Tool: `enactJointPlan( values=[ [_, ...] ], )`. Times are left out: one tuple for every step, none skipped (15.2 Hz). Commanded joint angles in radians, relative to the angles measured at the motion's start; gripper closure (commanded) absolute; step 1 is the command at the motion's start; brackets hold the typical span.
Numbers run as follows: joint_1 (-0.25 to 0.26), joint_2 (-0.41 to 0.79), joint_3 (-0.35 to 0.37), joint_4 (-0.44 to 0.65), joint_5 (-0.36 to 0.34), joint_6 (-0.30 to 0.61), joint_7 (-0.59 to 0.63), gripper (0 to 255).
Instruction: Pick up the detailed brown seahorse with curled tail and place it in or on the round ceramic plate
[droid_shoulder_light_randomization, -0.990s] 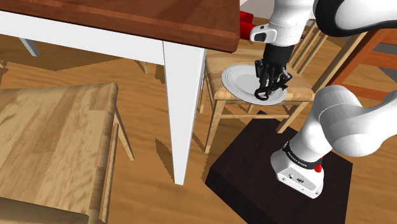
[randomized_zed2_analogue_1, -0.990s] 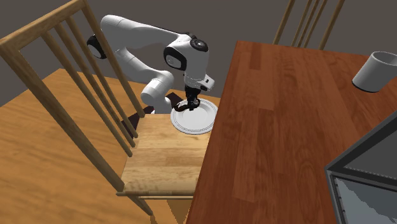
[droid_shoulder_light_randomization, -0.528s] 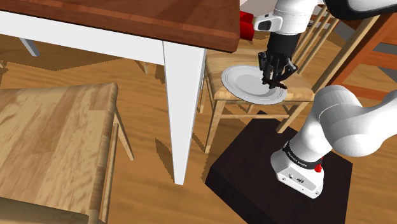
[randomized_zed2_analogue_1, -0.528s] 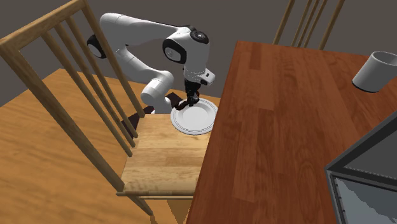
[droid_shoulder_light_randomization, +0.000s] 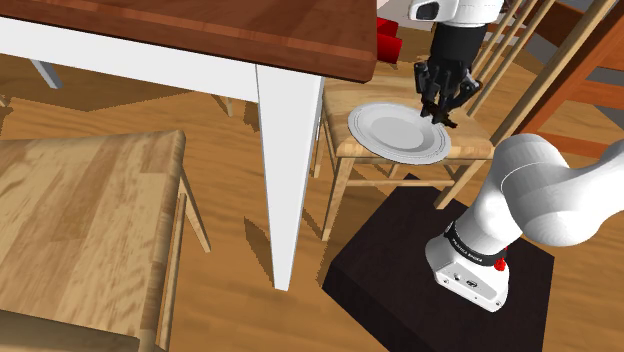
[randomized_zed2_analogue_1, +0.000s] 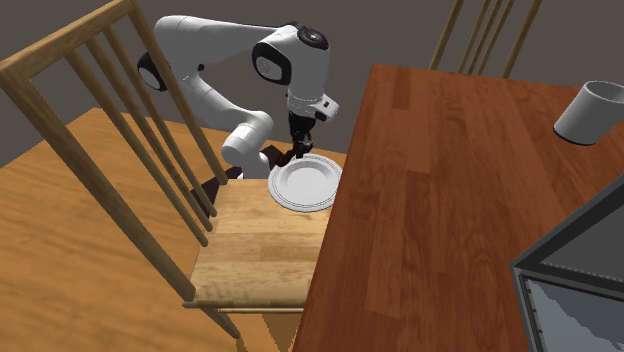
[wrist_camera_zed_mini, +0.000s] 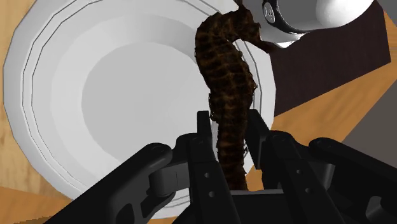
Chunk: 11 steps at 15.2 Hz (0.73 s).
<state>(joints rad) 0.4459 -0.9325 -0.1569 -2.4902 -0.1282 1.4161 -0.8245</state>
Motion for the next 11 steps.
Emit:
enactJointPlan(
  values=[
    [0.002, 0.044, -0.013, 0.031, -0.007, 0.014, -0.010, 255],
    [0.003, 0.084, -0.027, 0.053, -0.015, 0.032, -0.021, 255],
    [0.005, 0.124, -0.041, 0.077, -0.022, 0.049, -0.032, 255],
    [0.006, 0.164, -0.055, 0.103, -0.027, 0.065, -0.043, 255],
    [0.010, 0.232, -0.078, 0.148, -0.035, 0.090, -0.063, 255],
    [0.010, 0.230, -0.080, 0.134, -0.036, 0.103, -0.062, 255],
    [0.009, 0.228, -0.081, 0.119, -0.038, 0.116, -0.062, 255],
    [0.009, 0.226, -0.083, 0.105, -0.039, 0.128, -0.061, 255],
    [0.008, 0.225, -0.085, 0.091, -0.041, 0.141, -0.060, 255],
    [0.006, 0.224, -0.086, 0.077, -0.042, 0.154, -0.060, 255],
    [0.004, 0.223, -0.086, 0.063, -0.043, 0.167, -0.060, 255]
  ],
)
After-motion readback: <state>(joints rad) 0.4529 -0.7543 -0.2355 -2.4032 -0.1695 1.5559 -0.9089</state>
